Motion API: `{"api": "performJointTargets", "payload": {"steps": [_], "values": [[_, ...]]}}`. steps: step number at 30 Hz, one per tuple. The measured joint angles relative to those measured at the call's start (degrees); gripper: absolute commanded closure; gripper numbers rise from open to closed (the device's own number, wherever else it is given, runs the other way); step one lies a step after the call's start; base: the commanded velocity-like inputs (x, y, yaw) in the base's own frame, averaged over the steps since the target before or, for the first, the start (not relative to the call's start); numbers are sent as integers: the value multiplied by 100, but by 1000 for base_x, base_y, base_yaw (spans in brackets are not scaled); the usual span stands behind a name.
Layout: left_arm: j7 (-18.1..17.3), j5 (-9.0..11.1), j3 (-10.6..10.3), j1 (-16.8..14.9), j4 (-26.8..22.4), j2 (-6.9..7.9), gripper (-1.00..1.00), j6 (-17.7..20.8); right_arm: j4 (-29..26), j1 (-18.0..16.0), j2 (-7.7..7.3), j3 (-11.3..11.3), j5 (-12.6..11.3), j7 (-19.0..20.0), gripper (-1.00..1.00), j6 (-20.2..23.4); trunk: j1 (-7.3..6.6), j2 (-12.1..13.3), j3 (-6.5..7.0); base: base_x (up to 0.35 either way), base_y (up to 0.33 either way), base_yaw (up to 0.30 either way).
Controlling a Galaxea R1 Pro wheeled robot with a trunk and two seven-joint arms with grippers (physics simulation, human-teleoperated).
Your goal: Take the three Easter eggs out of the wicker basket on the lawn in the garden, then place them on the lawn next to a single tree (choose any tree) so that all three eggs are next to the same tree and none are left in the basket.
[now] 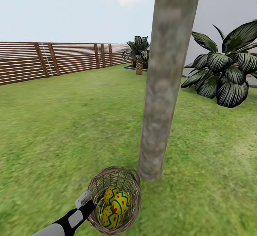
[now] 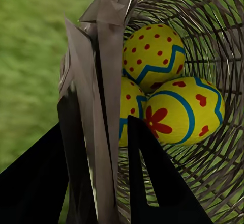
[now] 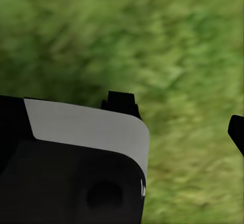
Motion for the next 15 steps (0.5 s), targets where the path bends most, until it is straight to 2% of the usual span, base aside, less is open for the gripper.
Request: {"api": "performJointTargets", "payload": {"steps": [15], "values": [[0,1,5,0,-1,3,100,0,0,0,0,0,0,0,-100,0,330,-602,-269,0,0,0]]}}
